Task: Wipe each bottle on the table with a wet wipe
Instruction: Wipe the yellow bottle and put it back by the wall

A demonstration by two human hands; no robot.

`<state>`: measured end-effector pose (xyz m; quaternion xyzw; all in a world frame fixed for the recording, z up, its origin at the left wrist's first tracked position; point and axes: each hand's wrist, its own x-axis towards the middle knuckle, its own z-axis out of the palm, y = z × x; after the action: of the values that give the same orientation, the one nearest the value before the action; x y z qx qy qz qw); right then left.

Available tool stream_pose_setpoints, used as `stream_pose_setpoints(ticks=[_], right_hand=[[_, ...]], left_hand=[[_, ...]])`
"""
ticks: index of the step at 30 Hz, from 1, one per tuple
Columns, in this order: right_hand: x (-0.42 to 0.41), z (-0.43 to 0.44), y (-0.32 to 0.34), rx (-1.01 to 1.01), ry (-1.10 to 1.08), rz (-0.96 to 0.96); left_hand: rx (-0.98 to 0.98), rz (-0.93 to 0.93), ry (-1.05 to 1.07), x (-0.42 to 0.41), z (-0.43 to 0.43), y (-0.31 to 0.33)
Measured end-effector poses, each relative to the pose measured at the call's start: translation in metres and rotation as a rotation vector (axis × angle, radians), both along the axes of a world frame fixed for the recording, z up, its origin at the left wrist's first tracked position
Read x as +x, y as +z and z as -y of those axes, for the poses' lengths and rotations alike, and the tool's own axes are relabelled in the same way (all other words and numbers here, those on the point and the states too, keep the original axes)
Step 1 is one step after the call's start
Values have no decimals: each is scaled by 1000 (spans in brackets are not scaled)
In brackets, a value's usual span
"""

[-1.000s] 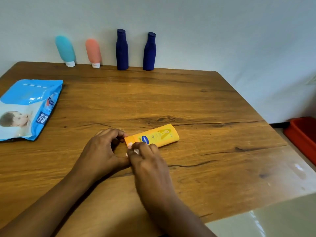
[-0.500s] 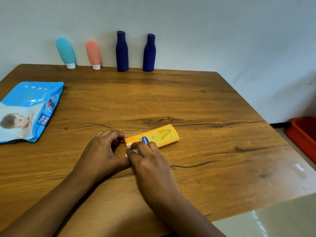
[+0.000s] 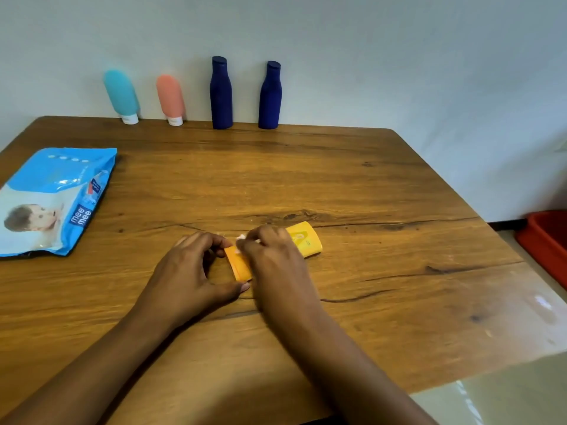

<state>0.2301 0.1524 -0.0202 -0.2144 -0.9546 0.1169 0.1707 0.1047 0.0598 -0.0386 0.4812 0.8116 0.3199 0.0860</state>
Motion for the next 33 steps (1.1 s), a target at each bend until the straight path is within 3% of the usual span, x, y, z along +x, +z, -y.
stream_pose_setpoints(ticks=[5,10,15,18,22,24,28,33], right_hand=[[17,-67,4,21,-377,50],[-10,1,4,-39,-11,-5],[-10,4,-1,-36,80,-31],[6,-25,-6,30,7,-6],[31,-74,-6,16,-364,-113],[26,-50,-6,38,-298,-114],[12,19,-15,25,50,-149],[42,-26,-25,21,-77,-103]], left_hand=[[-17,6,-7,-2,-1,-1],[8,18,-2,-2,0,-3],[15,18,4,-2,0,-4],[5,21,1,-4,-1,-4],[3,22,-3,-4,-2,-3],[7,17,0,-3,-2,-2],[69,42,-22,-3,0,-2],[29,14,5,-2,0,0]])
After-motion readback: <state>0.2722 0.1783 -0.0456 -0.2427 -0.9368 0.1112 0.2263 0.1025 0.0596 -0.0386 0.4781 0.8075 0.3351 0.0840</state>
